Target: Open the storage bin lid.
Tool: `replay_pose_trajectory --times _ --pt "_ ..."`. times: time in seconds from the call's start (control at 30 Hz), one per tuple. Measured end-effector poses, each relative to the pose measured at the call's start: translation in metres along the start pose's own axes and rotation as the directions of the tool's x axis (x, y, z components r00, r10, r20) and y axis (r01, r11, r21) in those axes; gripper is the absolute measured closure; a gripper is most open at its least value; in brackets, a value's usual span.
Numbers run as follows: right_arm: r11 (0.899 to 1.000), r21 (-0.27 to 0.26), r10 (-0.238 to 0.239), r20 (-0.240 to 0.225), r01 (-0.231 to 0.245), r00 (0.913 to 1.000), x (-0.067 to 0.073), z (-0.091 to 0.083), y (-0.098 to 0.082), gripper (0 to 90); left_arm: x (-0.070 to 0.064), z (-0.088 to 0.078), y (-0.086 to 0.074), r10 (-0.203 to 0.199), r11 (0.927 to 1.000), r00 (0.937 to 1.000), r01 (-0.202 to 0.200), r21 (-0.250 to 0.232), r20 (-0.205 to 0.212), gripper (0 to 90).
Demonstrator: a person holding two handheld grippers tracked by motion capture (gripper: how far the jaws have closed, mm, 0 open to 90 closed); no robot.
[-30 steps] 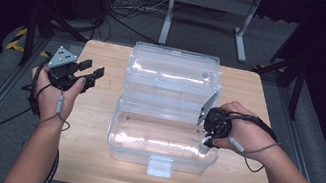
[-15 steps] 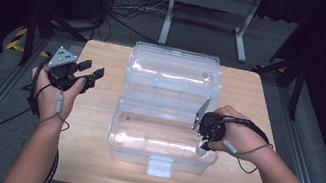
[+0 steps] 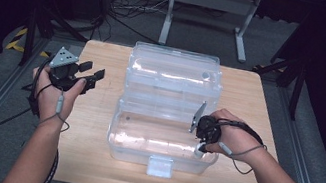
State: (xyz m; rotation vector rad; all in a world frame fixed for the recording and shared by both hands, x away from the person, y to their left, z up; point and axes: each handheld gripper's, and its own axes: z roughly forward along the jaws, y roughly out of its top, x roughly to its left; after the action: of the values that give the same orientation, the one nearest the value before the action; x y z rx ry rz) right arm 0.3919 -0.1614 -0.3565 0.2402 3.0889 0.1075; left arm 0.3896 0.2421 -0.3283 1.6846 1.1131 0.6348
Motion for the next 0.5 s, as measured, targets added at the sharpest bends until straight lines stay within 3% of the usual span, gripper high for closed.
replay_pose_trajectory --times 0.5 --pt "1.000 0.021 -0.014 -0.035 0.014 0.9993 -0.001 0.020 0.001 71.0 0.001 0.001 0.000 -0.007 0.9997 0.9996 0.007 0.024 0.027 45.7"
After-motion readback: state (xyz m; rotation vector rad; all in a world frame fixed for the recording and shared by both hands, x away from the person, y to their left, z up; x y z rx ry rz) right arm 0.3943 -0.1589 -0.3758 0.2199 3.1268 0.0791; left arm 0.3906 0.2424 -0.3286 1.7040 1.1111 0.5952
